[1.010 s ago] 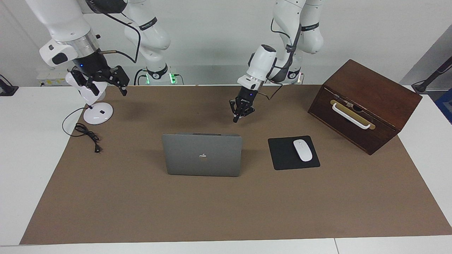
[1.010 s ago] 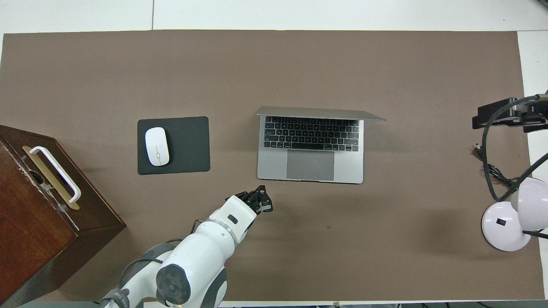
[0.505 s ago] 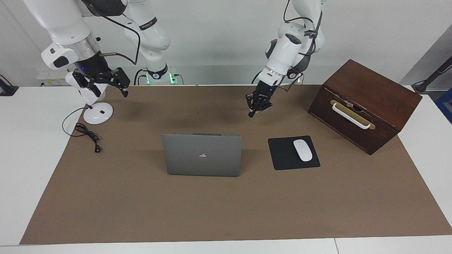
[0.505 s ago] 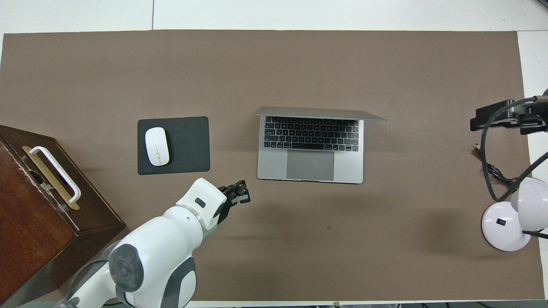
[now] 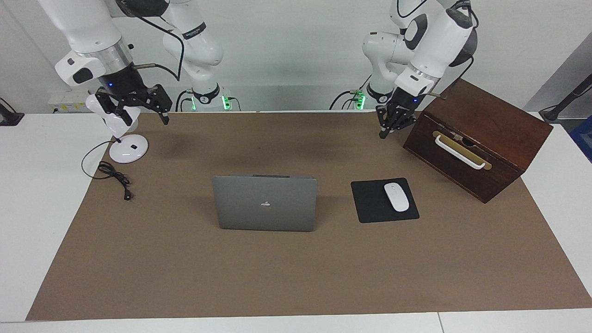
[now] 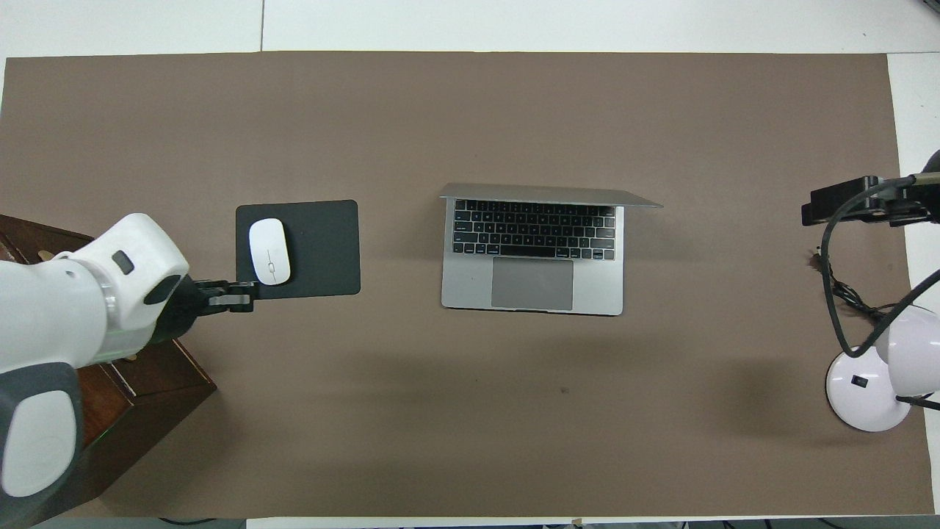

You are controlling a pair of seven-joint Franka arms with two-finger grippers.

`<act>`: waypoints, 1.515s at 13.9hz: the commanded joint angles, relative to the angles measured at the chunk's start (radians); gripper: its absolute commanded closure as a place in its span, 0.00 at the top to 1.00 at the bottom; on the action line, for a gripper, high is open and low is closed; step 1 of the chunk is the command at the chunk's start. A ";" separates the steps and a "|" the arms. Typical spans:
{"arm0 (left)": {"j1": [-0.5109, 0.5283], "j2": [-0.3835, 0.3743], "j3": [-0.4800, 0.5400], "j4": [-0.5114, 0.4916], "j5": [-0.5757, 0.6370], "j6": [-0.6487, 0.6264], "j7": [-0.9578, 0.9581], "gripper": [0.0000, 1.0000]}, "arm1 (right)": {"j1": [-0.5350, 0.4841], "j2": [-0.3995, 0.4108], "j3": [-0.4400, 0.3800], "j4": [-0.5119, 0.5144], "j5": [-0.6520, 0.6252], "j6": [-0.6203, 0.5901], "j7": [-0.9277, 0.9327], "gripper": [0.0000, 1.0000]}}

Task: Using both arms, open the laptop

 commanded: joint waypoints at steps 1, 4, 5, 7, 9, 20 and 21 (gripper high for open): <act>0.127 0.011 -0.009 0.085 0.065 -0.149 0.149 0.00 | -0.004 -0.026 -0.002 -0.036 0.023 0.047 -0.024 1.00; 0.258 0.011 -0.009 0.160 0.067 -0.266 0.286 0.00 | -0.006 -0.028 -0.004 -0.044 -0.002 0.061 -0.035 1.00; 0.275 0.011 -0.009 0.190 0.088 -0.303 0.288 0.00 | -0.009 -0.025 -0.004 -0.042 -0.020 0.068 -0.050 1.00; 0.281 0.014 -0.009 0.243 0.148 -0.352 0.285 0.00 | -0.006 -0.028 -0.004 -0.047 -0.049 0.075 -0.102 1.00; 0.286 0.012 -0.008 0.244 0.153 -0.354 0.262 0.32 | -0.007 -0.028 -0.004 -0.047 -0.072 0.081 -0.133 1.00; 0.306 0.090 -0.012 0.354 0.171 -0.387 0.189 1.00 | -0.007 -0.028 -0.001 -0.048 -0.083 0.084 -0.129 1.00; 0.306 0.127 -0.012 0.400 0.169 -0.413 0.189 1.00 | -0.007 -0.028 -0.001 -0.050 -0.080 0.084 -0.120 1.00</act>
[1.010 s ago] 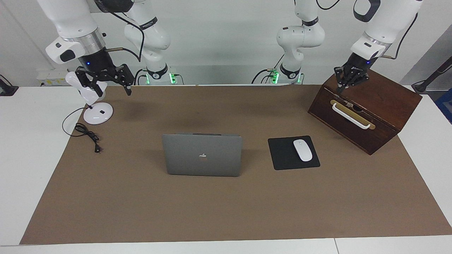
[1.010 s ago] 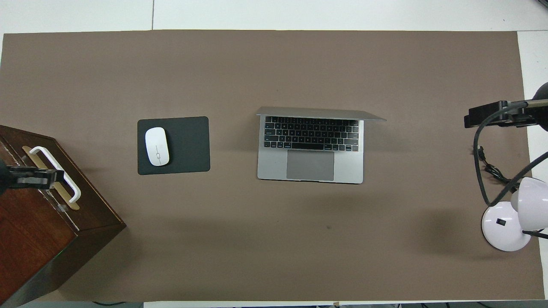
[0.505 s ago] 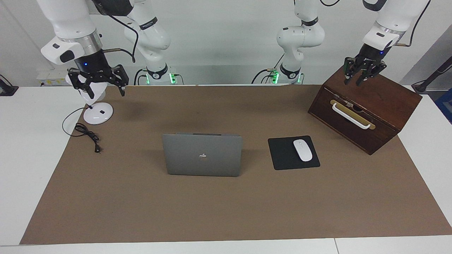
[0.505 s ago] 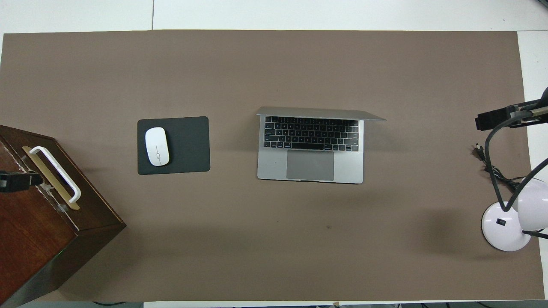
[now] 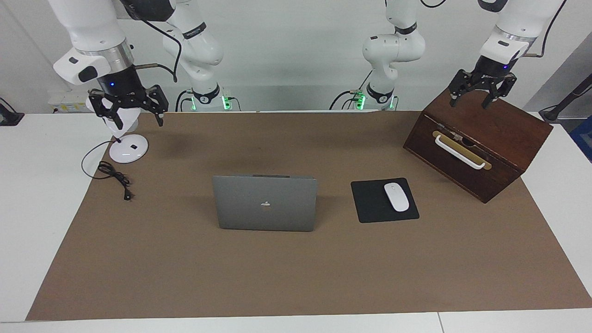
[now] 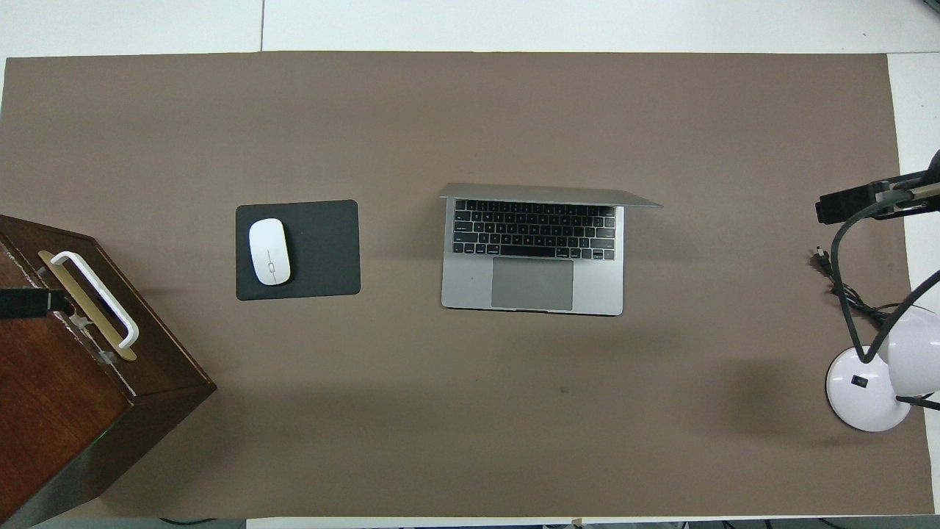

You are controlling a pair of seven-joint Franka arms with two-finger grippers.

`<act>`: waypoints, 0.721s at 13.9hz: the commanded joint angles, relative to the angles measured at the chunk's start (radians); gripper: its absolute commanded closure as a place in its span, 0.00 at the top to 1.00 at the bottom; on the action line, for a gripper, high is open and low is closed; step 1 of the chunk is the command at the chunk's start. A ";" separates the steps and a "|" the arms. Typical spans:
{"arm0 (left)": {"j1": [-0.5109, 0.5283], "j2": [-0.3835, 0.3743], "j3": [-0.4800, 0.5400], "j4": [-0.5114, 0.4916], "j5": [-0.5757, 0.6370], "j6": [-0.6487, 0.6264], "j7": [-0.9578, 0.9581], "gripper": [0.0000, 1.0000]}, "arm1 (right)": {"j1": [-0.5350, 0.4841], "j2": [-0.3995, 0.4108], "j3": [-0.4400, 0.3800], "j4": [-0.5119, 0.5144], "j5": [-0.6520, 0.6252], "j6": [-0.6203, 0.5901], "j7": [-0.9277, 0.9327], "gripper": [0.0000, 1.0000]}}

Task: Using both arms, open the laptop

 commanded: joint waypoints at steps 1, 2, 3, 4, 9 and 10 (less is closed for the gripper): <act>0.010 0.113 -0.011 0.148 0.015 -0.083 -0.019 1.00 | -0.012 -0.025 0.006 -0.031 0.010 0.029 0.024 1.00; 0.010 0.126 -0.011 0.162 0.015 -0.086 -0.019 1.00 | -0.012 -0.025 0.006 -0.031 0.010 0.029 0.022 1.00; 0.008 0.143 -0.011 0.176 0.013 -0.091 -0.020 1.00 | -0.012 -0.025 0.006 -0.031 0.010 0.029 0.022 1.00; 0.008 0.160 -0.011 0.184 0.013 -0.101 -0.020 1.00 | -0.012 -0.025 0.006 -0.033 0.012 0.029 0.024 1.00; 0.005 0.188 -0.014 0.245 0.008 -0.173 -0.064 1.00 | -0.012 -0.025 0.006 -0.036 0.015 0.030 0.024 1.00; -0.004 0.191 -0.015 0.250 -0.002 -0.171 -0.130 1.00 | -0.012 -0.025 0.006 -0.036 0.015 0.030 0.024 1.00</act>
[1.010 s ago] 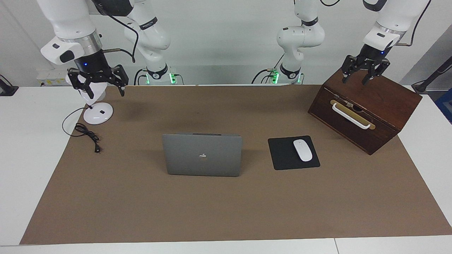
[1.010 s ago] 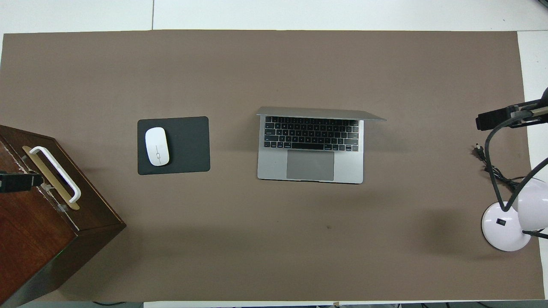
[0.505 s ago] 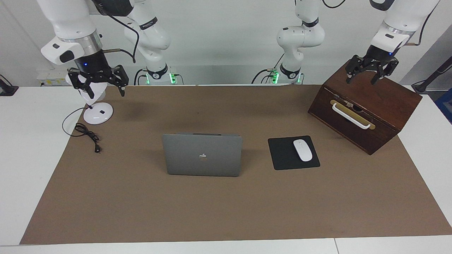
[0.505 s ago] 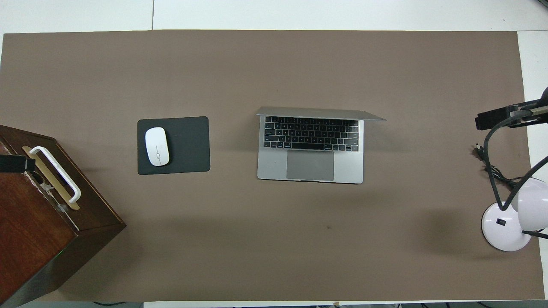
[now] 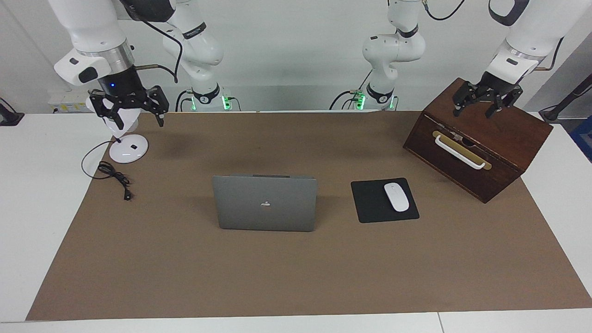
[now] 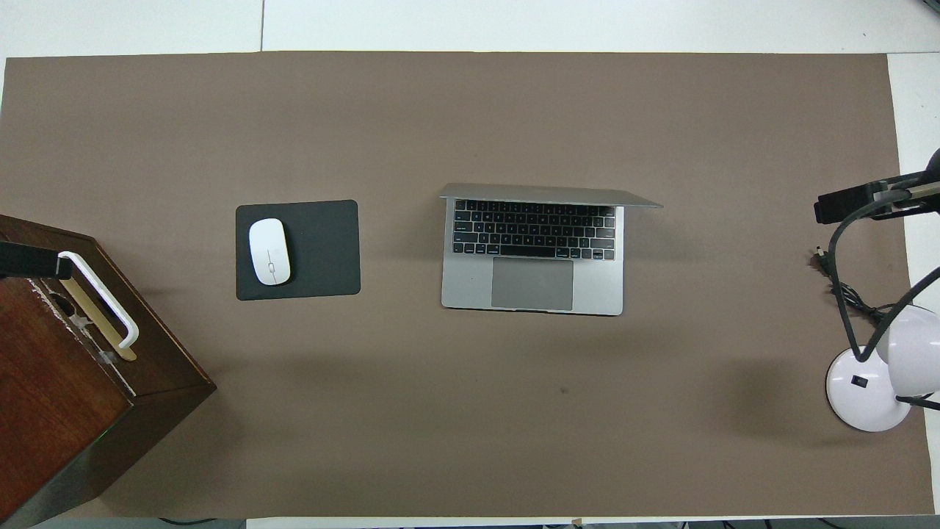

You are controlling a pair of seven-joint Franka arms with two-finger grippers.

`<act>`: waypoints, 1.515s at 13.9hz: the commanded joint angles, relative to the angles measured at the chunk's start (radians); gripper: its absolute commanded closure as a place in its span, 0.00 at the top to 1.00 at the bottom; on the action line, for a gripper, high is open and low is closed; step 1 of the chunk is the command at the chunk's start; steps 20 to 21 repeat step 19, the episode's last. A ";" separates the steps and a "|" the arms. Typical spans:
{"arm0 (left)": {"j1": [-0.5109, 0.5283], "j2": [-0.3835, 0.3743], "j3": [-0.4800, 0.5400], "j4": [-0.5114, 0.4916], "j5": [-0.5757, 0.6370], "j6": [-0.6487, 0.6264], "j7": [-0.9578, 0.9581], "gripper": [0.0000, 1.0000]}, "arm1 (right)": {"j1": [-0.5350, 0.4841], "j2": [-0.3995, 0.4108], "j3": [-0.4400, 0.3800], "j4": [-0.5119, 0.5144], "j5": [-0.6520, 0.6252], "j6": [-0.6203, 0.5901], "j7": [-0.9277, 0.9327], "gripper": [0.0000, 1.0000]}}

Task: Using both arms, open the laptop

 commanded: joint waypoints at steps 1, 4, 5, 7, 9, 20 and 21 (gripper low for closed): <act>-0.005 0.034 -0.009 0.064 -0.002 -0.043 -0.091 1.00 | -0.012 -0.024 0.006 -0.033 0.013 0.030 0.018 1.00; -0.007 0.034 -0.009 0.063 0.006 -0.030 -0.091 1.00 | -0.009 -0.024 0.006 -0.031 0.013 0.035 0.048 1.00; -0.007 0.034 -0.009 0.063 0.009 -0.016 -0.091 1.00 | -0.009 -0.024 0.006 -0.031 0.013 0.037 0.046 1.00; -0.005 0.037 -0.009 0.063 0.011 0.007 -0.091 1.00 | -0.010 -0.024 0.004 -0.030 0.013 0.035 0.037 1.00; -0.005 0.037 -0.009 0.063 0.011 0.006 -0.091 1.00 | -0.012 -0.025 0.003 -0.022 0.013 0.033 0.032 1.00; -0.005 0.037 -0.008 0.061 0.020 0.004 -0.091 1.00 | 0.233 -0.042 -0.205 -0.019 0.018 0.018 0.009 1.00; -0.005 0.037 -0.008 0.061 0.020 0.004 -0.091 1.00 | 0.233 -0.042 -0.205 -0.019 0.018 0.018 0.009 1.00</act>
